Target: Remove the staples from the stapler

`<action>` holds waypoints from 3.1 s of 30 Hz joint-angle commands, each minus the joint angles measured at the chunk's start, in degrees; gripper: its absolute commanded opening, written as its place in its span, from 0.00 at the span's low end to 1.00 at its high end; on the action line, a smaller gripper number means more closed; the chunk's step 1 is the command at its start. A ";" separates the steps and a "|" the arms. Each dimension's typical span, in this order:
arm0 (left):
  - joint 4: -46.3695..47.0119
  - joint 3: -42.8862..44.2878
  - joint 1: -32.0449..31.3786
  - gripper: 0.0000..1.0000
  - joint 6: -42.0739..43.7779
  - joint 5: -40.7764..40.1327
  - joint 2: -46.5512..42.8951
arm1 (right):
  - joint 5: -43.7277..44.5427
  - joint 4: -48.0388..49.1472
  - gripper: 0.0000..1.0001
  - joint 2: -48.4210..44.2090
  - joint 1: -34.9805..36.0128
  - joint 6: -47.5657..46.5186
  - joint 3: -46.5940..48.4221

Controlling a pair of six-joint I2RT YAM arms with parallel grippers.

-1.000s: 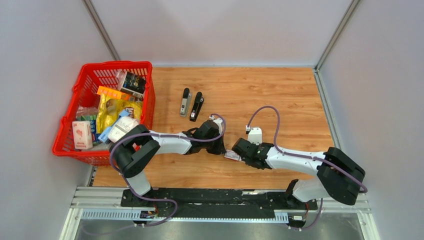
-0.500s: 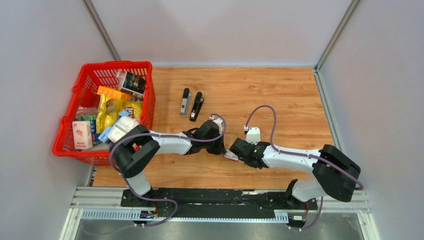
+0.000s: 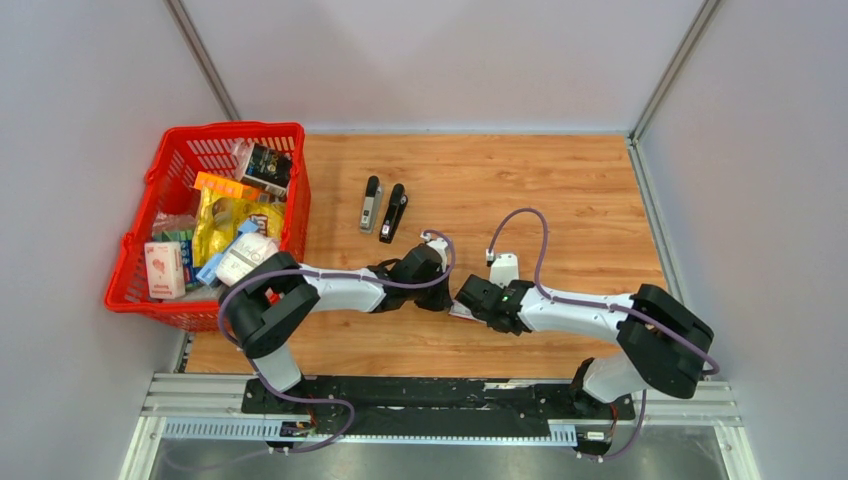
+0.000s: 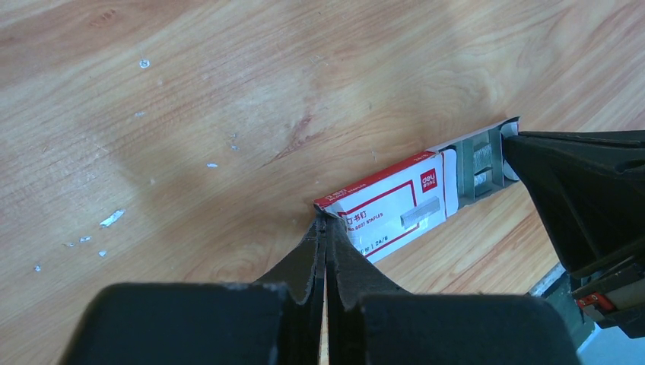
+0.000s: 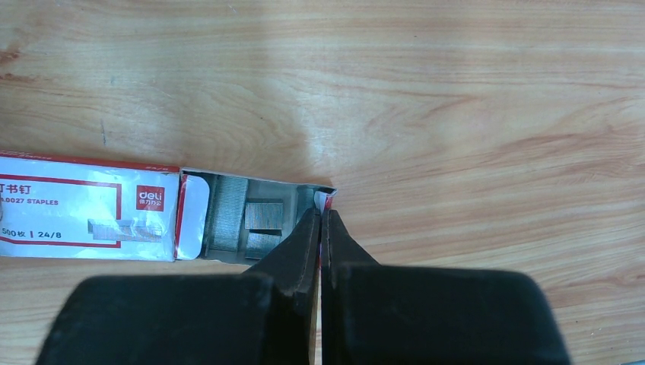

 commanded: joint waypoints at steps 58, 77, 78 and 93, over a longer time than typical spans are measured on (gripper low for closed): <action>-8.13 -2.12 -1.92 0.00 -0.09 -5.30 0.40 | -4.15 4.71 0.00 -4.90 -0.81 2.65 -3.49; -2.86 -7.83 -3.68 0.00 -3.25 -3.45 1.19 | -1.77 3.57 0.00 -2.43 -2.12 4.84 -1.91; -2.86 -7.92 -3.94 0.00 -3.34 -3.46 1.01 | -1.77 3.48 0.00 -2.61 -2.30 5.02 -2.08; -1.80 -10.21 -6.14 0.00 -6.16 -4.77 0.48 | -4.14 6.03 0.00 -2.78 -2.83 6.08 -3.05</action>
